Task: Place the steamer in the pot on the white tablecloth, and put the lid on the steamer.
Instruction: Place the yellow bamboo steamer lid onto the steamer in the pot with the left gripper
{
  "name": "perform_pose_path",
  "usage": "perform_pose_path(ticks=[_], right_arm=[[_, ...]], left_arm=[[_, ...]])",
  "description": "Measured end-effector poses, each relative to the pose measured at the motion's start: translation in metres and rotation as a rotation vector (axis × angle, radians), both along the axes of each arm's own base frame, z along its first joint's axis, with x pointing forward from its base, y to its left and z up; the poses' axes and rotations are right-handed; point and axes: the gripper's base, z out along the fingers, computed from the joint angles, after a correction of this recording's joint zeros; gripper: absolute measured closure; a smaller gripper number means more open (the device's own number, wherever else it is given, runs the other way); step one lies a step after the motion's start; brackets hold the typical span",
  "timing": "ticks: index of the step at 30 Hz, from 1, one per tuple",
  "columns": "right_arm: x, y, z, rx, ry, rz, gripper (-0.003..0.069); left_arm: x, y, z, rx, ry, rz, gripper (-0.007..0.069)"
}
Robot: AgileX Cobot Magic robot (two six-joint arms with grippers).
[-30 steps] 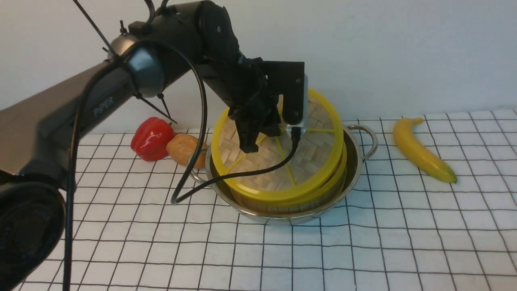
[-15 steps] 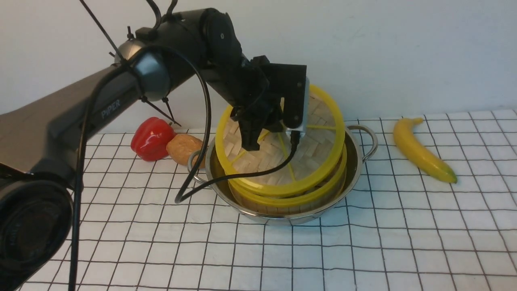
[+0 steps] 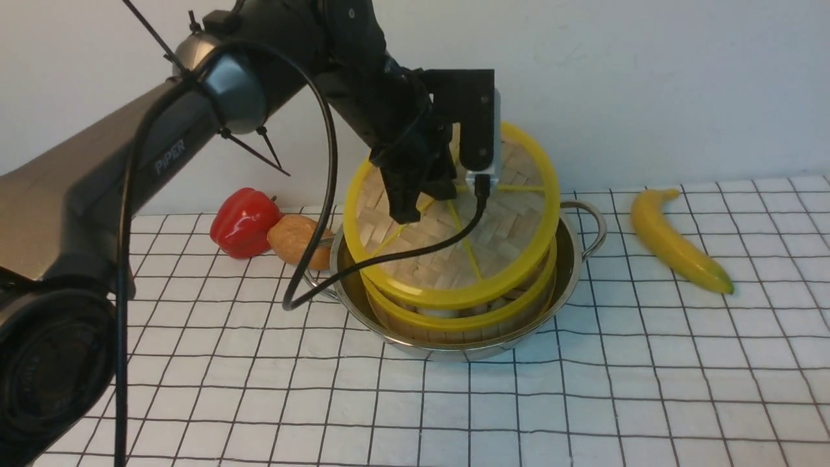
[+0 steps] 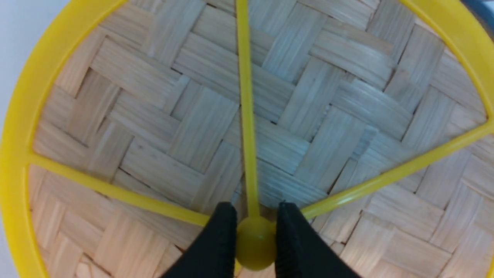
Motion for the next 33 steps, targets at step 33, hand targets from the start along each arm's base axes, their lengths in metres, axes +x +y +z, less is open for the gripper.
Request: perform_pose_path(ticks=[33], right_arm=[[0.000, 0.000, 0.000, 0.000, 0.000, 0.000, 0.0419]], left_arm=[[0.015, -0.008, -0.033, 0.036, -0.045, -0.144, 0.0508]])
